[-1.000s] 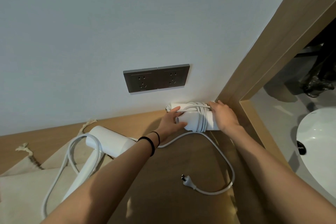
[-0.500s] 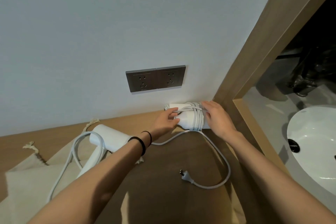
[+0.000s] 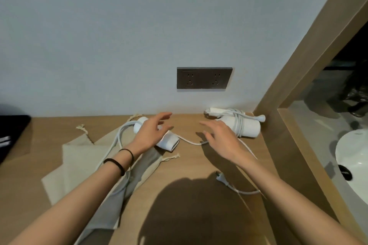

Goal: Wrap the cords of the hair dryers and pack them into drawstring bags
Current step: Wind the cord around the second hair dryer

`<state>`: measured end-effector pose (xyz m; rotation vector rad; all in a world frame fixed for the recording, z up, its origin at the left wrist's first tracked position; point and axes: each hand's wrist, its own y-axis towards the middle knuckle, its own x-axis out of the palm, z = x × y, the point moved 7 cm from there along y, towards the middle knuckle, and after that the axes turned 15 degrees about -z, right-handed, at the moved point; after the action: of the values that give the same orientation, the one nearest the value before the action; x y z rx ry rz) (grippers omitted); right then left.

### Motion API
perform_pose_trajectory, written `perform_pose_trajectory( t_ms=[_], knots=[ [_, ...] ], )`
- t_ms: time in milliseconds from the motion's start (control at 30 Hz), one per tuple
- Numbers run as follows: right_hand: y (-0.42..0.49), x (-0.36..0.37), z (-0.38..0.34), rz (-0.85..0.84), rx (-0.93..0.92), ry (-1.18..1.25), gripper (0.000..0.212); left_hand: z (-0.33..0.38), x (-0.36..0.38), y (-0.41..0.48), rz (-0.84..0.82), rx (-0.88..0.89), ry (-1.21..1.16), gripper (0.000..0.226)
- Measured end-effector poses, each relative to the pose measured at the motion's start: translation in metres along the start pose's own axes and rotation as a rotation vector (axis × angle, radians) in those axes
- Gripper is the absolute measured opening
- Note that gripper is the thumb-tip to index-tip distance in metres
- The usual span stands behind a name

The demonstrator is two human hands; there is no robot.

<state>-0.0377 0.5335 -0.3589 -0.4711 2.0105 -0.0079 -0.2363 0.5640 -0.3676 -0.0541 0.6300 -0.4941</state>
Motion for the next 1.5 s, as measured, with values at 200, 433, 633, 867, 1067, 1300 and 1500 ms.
perform_pose_trajectory(
  t_ms=[200,433,633,867,1067,1300,1500],
  knots=[
    [0.035,0.067,-0.054,-0.204,-0.088,0.025,0.045,-0.065,-0.022,-0.075,0.136,-0.118,0.266,0.05],
    [0.082,0.116,-0.074,-0.331,0.049,-0.008,0.067,-0.147,0.004,-0.111,-0.097,-0.432,0.432,0.09],
    [0.097,0.127,-0.059,-0.359,0.134,-0.01,0.074,-0.143,0.0,-0.11,0.097,-0.31,0.347,0.051],
    [0.07,0.129,-0.027,-0.379,0.236,0.118,0.088,-0.135,-0.008,-0.101,0.067,-0.356,0.09,0.03],
    [0.043,0.112,0.02,-0.375,0.415,0.145,0.086,-0.111,0.002,-0.093,0.043,-0.323,0.006,0.024],
    [0.02,0.064,0.015,-0.226,0.439,0.168,0.054,-0.084,0.017,-0.083,-0.052,-0.394,0.146,0.059],
    [-0.006,-0.011,-0.011,0.003,0.334,0.136,0.058,-0.025,-0.001,-0.073,0.026,-0.195,0.164,0.075]
  ],
)
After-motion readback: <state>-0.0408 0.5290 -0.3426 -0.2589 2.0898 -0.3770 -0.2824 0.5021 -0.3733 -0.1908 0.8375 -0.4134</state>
